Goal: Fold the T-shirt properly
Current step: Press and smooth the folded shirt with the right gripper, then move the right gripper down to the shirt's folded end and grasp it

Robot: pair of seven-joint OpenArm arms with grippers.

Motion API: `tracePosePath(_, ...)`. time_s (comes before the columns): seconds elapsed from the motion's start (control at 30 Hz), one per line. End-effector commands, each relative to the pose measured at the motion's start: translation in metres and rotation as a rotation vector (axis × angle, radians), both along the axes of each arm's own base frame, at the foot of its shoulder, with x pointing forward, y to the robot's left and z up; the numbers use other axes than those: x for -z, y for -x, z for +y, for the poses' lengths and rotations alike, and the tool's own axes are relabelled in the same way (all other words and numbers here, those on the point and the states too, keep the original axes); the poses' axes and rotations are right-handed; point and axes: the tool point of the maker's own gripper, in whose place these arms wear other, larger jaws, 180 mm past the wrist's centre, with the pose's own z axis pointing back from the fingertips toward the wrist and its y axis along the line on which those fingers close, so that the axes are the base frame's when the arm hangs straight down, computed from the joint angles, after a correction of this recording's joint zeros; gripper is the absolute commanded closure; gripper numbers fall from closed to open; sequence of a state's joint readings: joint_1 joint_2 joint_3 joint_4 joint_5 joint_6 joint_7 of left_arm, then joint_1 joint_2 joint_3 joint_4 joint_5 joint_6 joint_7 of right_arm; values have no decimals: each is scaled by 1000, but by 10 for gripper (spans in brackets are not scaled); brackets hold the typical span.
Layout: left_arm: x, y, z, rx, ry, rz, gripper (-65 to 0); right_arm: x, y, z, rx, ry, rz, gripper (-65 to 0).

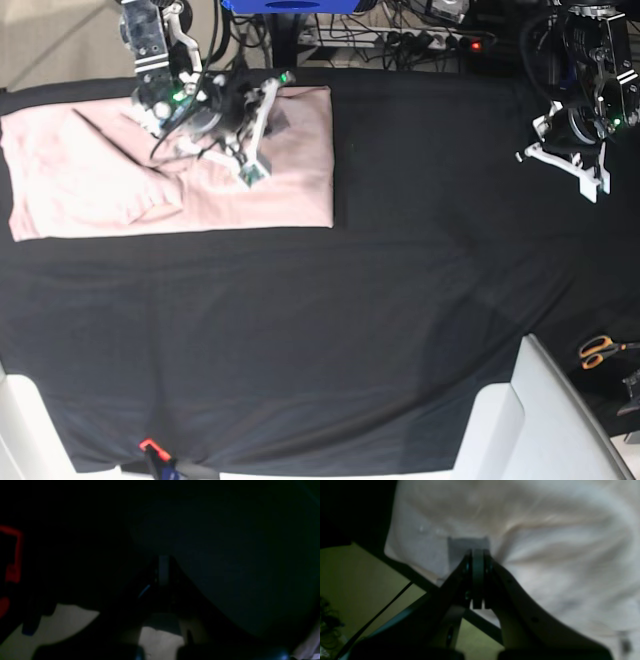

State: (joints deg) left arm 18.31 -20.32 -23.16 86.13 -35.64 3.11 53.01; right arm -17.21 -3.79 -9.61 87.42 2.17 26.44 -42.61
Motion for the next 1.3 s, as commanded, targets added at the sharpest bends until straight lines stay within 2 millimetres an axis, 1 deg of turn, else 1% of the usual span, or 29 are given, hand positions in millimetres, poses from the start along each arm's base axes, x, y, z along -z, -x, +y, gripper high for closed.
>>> tracePosePath(0.0, -7, -6, 8, 1, -22, -24, 0, -1, -2, 3, 8, -26, -17, -2)
tracePosePath(0.07, -7, -5, 9, -1, -23, -22, 0, 8, 2, -6, 40, -20, 8, -2)
tracePosePath(0.1, -8, -5, 10, -2, -26, -22, 0, 10, 3, -8, 44, -17, 14, -2)
tracePosePath(0.17, -8, -5, 10, -3, -27, -23, 0, 1, 0, -9, 49, -19, -14, -2)
tracePosePath(0.2, -8, -5, 9, -1, -26, -21, 0, -9, -3, -10, 49, -18, -39, -2)
tracePosePath(0.27, -8, -6, 8, 1, -24, -24, 0, -42, -16, -14, 50, -8, -125, -6)
tracePosePath(0.3, -8, -6, 8, 3, -24, -24, 0, -61, -25, -21, 60, 1, -180, -8)
tracePosePath(0.33, -8, -6, 7, 3, -23, -26, 0, -74, -31, -27, 62, 13, -222, -8)
tracePosePath(0.37, -8, -6, 7, 5, -24, -27, 0, -86, -38, -39, 75, 34, -265, -8)
tracePosePath(0.4, -8, -6, 6, 4, -23, -27, 0, -93, -45, -55, 106, 60, -292, -8)
tracePosePath(0.47, -6, -5, 4, -1, -15, -26, 0, -101, -65, -102, 240, 103, -331, -8)
tracePosePath(0.5, -6, -6, 4, -5, -17, -37, 0, -107, -75, -126, 326, 96, -348, -8)
tracePosePath(0.53, -5, -6, 5, -6, -24, -45, 0, -114, -80, -144, 391, 76, -361, -9)
tracePosePath(0.57, -4, -2, 7, -9, -35, -50, 0, -120, -82, -167, 458, 56, -365, -17)
tracePosePath(0.6, -4, -1, 9, -12, -46, -62, 0, -125, -84, -186, 512, 23, -366, -45)
tracePosePath(0.63, -4, 1, 11, -14, -56, -72, 0, -128, -86, -206, 564, -1, -358, -95)
tracePosePath(0.67, -5, 1, 12, -16, -63, -81, 0, -126, -84, -224, 601, -13, -338, -159)
tracePosePath(0.77, -5, 5, 16, -4, -96, -78, 0, -113, -77, -276, 659, -7, -242, -429)
tracePosePath(0.83, -2, 7, 16, 20, -123, -59, 0, -105, -71, -304, 708, -16, -183, -579)
tracePosePath(0.87, 0, 8, 16, 35, -141, -47, 0, -102, -69, -316, 736, -30, -165, -639)
tracePosePath(0.9, 0, 9, 16, 51, -160, -39, 0, -98, -66, -329, 769, -52, -150, -650)
tracePosePath(1.0, 4, 10, 10, 80, -178, -22, 0, -79, -55, -359, 898, -183, -91, -650)
tracePosePath(1.07, 5, 11, 7, 74, -170, -24, 0, -64, -48, -375, 983, -265, -61, -650)
tracePosePath(1.17, 7, 10, 4, 81, -162, -24, 0, -44, -43, -388, 1059, -337, -16, -650)
tracePosePath(1.27, 6, 11, 4, 81, -162, -23, 0, -35, -43, -395, 1102, -362, -22, -650)
